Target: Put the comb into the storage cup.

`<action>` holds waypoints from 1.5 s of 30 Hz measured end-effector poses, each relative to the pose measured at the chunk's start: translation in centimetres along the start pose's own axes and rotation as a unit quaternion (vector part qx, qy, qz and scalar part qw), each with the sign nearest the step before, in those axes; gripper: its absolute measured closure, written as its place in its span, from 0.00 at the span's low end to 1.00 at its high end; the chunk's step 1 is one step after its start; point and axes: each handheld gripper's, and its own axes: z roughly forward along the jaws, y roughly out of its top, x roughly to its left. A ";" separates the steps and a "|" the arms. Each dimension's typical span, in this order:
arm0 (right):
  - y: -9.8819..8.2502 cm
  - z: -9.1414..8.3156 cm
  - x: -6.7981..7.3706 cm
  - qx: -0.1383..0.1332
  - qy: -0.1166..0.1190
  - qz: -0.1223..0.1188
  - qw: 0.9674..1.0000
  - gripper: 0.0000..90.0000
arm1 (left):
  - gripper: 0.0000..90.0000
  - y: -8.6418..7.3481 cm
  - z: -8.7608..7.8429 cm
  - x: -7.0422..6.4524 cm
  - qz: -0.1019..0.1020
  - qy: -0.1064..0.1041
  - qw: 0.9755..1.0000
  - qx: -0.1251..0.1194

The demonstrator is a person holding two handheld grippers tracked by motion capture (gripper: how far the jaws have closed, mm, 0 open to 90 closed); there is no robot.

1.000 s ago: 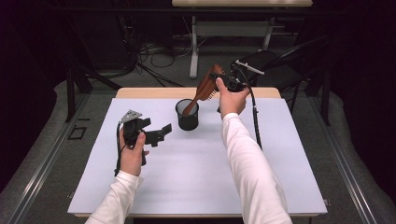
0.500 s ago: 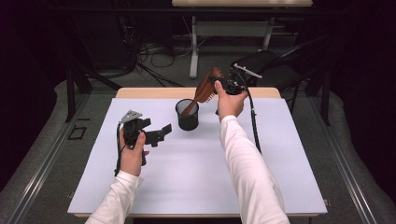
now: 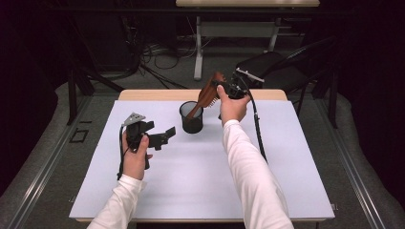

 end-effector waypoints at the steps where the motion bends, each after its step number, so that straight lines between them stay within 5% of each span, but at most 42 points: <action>1: 0.0 0.0 0.0 0.002 -0.001 -0.002 1.000 0.56 | 0.00 0.0 0.0 0.0 0.000 0.000 1.000 0.000; 45: -1.3 1.1 -0.6 0.017 -0.003 0.000 1.000 0.55 | 0.00 0.0 0.1 0.1 -0.001 0.001 1.000 0.001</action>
